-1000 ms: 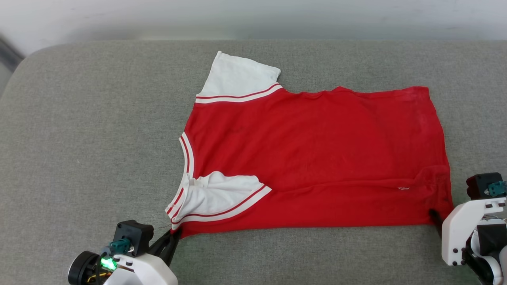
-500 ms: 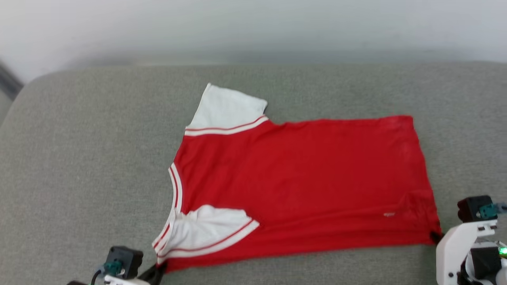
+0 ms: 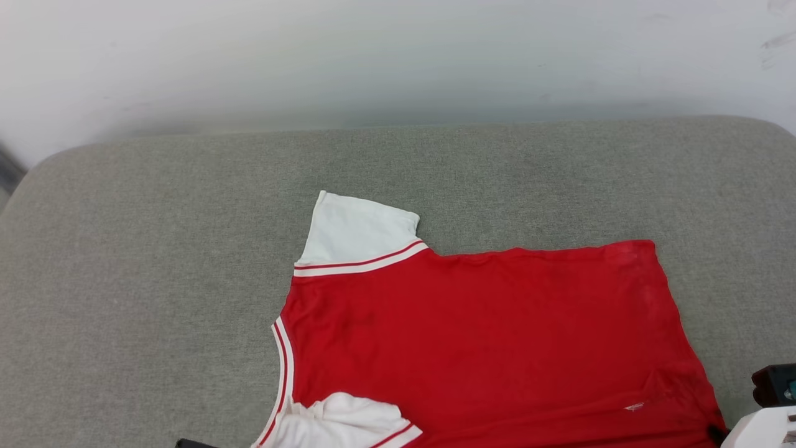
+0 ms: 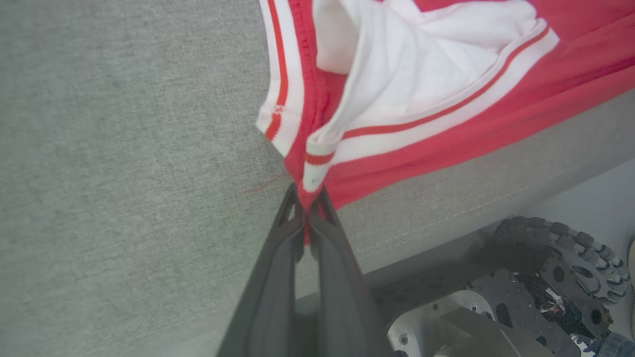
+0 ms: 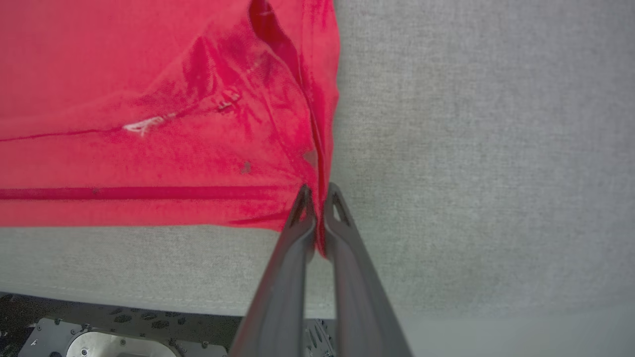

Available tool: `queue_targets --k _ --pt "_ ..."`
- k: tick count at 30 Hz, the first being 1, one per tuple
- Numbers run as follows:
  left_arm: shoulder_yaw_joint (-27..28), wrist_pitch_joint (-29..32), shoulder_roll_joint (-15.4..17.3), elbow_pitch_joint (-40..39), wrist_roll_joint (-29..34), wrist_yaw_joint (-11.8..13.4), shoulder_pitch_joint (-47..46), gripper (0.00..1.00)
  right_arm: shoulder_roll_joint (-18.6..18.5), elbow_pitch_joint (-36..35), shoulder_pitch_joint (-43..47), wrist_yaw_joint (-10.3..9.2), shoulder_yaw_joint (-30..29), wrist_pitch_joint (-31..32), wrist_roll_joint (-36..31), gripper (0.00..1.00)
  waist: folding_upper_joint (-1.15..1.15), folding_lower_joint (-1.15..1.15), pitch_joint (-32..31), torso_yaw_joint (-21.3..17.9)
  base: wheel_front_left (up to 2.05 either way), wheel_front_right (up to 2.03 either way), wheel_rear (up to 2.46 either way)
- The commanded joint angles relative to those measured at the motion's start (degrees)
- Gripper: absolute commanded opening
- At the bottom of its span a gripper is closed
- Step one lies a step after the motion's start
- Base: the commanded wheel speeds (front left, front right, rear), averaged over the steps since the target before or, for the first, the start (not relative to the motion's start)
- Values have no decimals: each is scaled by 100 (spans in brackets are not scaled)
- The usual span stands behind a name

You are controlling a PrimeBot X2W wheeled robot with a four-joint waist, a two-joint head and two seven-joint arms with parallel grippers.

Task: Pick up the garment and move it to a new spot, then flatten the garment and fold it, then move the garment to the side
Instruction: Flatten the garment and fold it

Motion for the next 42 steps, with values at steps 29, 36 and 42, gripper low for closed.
queue_targets --k 29,36,42 --pt "774 -2439 -590 197 563 113 -589 100 75 -477 -571 -9 233 -2109 250 100 0 0 -290 -13 0 0 0" --pt "1327 -2769 -1140 -135 1499 85 -678 100 253 -718 -662 -9 299 -3526 45 100 0 0 -226 -82 0 0 0" --pt "1498 -2769 -1272 -21 1850 -322 -1100 100 349 -764 -834 -9 395 -3908 -59 100 0 0 121 -270 0 0 0"
